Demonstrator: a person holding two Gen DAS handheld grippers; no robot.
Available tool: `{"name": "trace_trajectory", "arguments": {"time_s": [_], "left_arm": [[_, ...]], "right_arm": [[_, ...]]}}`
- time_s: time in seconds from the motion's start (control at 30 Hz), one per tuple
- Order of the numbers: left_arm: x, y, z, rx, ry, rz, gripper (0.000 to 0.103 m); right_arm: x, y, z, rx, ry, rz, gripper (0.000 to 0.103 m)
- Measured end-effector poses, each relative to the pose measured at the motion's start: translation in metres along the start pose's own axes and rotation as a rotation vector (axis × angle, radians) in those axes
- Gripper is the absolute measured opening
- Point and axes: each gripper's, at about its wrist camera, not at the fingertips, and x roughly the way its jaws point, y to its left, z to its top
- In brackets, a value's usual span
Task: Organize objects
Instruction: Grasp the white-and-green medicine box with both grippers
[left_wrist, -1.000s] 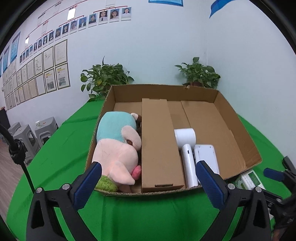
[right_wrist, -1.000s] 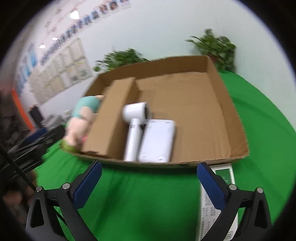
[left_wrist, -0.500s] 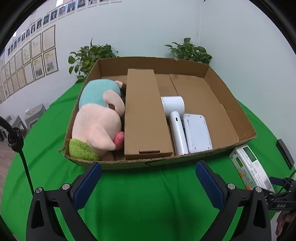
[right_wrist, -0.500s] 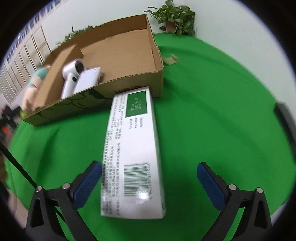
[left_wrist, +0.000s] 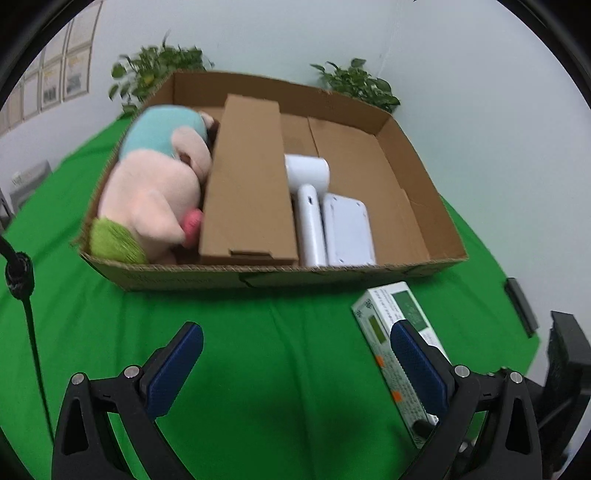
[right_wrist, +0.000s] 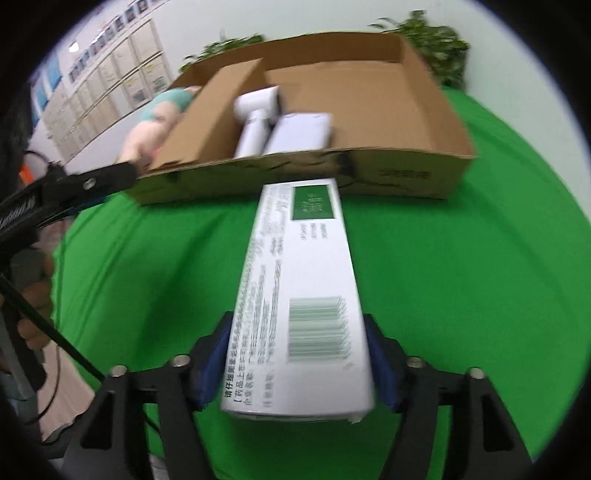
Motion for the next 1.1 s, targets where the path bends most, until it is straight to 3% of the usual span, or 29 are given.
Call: {"name": "trace_trajectory", "arguments": {"time_s": [0.1,0.23,0.37,0.53,0.7,0.8,0.87,0.97,1.1], "left_arm": [[0.011,-0.004,-0.002,0.001,0.072,-0.07,0.102],[0.023,-0.013,-0.003,-0.007,0.099,-0.12,0.102],[0.039,-0.026,-0.004,-0.022,0.14,-0.187,0.102],[0.062,-0.037,-0.009,-0.077,0.223,-0.26,0.102],[0.076,-0.045,-0.016,-0.098,0.275,-0.311,0.101],[0.081,-0.046,-0.023,-0.12,0.303,-0.339,0.098],[0.082,-0.046,-0.026,-0.114,0.31,-0.342,0.096],[0.08,-0.047,-0.03,-0.106,0.314,-0.338,0.09],[0.077,-0.044,-0.032,-0.112,0.309,-0.326,0.078]], "right_arm": [[-0.007,0.009,-0.001,-0.031,-0.024,0.017,0.103],[-0.017,-0.003,0.001,0.035,-0.057,0.004,0.102],[-0.023,-0.006,-0.005,0.001,-0.047,-0.056,0.102],[-0.017,0.014,-0.011,-0.136,-0.037,-0.017,0.102],[-0.01,0.01,-0.012,-0.116,0.002,0.018,0.102],[-0.005,0.013,-0.012,-0.119,0.013,0.023,0.096],[-0.003,0.016,-0.012,-0.129,0.026,0.018,0.071],[0.001,0.02,-0.012,-0.118,0.028,0.035,0.07],[0.003,0.02,-0.011,-0.043,0.028,0.162,0.07]]}}
